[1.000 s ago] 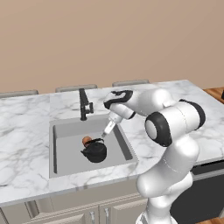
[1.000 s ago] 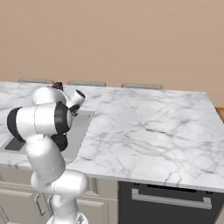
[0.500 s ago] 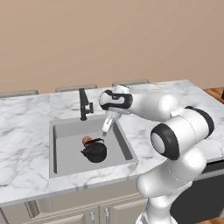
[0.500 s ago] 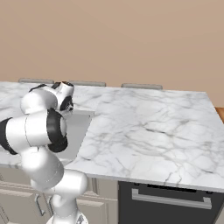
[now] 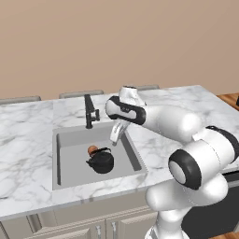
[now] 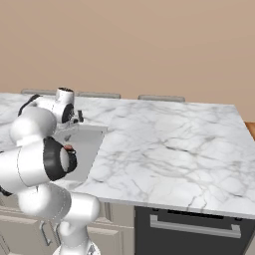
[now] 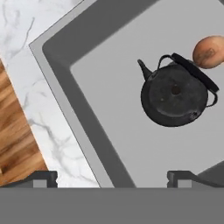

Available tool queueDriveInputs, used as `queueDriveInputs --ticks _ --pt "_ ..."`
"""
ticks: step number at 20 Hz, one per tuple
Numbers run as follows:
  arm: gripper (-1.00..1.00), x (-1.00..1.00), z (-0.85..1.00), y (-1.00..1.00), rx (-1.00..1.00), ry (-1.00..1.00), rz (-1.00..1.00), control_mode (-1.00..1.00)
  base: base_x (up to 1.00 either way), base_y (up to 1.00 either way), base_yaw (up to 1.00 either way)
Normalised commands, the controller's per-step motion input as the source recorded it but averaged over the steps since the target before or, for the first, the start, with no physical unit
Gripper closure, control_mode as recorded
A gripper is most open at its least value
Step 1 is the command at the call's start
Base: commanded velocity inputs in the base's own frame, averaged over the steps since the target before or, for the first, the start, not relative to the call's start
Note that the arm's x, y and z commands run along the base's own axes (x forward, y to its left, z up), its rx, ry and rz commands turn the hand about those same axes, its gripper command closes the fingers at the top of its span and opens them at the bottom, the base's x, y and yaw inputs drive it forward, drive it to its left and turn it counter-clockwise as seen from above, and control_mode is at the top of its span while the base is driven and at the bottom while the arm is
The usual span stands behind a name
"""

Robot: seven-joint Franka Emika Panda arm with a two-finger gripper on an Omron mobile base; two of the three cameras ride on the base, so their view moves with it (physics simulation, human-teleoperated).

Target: Open the cabinet, pick the kettle from the cabinet, and place it in the sink.

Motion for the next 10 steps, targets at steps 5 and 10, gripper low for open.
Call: queueDriveInputs --ticks 5,10 --pt "-1.0 -0.42 0.25 -0.16 0.0 -0.05 -0.05 -1.0 0.0 0.0 0.0" --pt "-1.0 -0.48 0.25 -0.12 0.0 -0.13 -0.09 -1.0 0.0 0.0 0.0"
